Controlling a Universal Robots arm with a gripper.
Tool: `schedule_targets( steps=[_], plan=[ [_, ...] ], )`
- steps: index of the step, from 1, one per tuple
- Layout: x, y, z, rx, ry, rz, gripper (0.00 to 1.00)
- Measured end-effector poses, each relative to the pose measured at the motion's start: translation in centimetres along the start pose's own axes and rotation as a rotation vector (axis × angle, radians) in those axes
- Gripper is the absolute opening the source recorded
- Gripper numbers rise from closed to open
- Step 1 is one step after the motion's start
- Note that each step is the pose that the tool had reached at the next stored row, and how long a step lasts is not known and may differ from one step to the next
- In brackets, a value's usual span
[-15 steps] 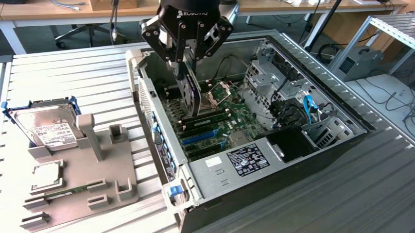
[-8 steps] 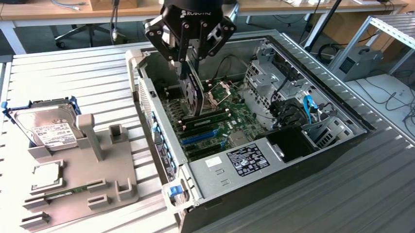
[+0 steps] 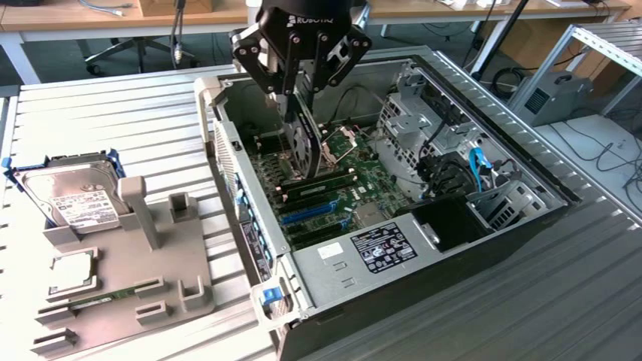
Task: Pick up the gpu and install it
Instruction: 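Pick up the gpu and move the gpu toward the slot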
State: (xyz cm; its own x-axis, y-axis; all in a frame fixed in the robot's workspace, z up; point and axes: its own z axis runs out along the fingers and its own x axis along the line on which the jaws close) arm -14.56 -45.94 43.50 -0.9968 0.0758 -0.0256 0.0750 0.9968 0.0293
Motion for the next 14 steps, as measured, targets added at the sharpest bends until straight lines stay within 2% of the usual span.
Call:
schedule_targets(
  steps=[14],
  plan=[
    [-1.1, 0.08, 0.03, 0.0, 0.0, 0.0, 0.26]
  ],
)
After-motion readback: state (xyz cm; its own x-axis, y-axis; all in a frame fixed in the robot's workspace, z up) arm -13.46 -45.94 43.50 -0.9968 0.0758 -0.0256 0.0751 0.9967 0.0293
